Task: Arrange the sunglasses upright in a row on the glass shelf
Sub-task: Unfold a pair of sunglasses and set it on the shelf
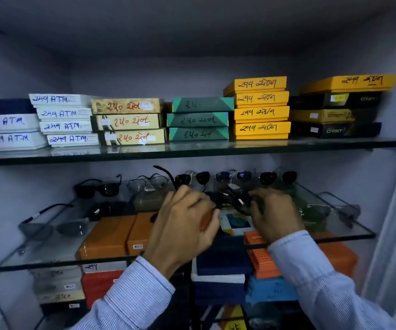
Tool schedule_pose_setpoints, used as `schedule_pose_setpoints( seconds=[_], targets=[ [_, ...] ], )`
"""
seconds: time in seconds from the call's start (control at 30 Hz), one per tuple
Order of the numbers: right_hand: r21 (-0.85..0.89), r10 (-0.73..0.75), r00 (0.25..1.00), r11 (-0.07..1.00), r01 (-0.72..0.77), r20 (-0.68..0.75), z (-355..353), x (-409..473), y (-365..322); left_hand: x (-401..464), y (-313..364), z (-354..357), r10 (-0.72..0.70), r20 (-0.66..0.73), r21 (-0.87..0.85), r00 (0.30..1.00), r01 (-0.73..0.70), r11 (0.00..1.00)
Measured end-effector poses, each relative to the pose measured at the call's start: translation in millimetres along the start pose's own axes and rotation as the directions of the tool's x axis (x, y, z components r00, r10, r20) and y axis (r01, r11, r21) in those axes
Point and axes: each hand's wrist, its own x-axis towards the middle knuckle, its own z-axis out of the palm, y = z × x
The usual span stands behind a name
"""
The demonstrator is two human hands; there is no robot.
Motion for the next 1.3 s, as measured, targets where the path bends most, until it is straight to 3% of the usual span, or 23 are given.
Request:
schedule_pose_setpoints(
  seconds=[0.17,0.33,0.67,0.87,1.13,1.3],
  targets=[
    [-0.107,0.2,0.942,0.978,-0.177,0.268,18.9,29.0,-9.6,24.5,-1.6,16.5,-0.085,0.115,-0.113,0.99,0.098,0.989],
    [-0.23,0.287,0.909,0.947,-0.223,0.301,32.7,46.4,-11.4,34.7,-4.3,34.4,-0.128,0.163,-0.109,0.978,0.147,0.983],
    [-0.197,0.221,0.926,0.966,-0.166,0.306,26.7,49.0,-1.8,46.8,4.2,48.4,-0.184,0.202,-0.156,0.962,0.217,0.964],
    [-0.067,0.157,0.958,0.987,-0.145,0.239,-7.2,37.6,7.5,52.3,5.5,49.3,-0.197,0.199,-0.13,0.96,0.225,0.966],
    [0.135,-0.013,0.945,0.99,-0.033,0.326,-52.7,35.6,29.2,66.3,20.4,42.8,-0.233,0.275,-0.122,0.933,0.274,0.954],
    [0.182,0.048,0.93,0.976,-0.122,0.365,-58.7,41.9,44.6,71.0,27.8,44.8,-0.238,0.374,-0.155,0.897,0.313,0.937]
  ],
)
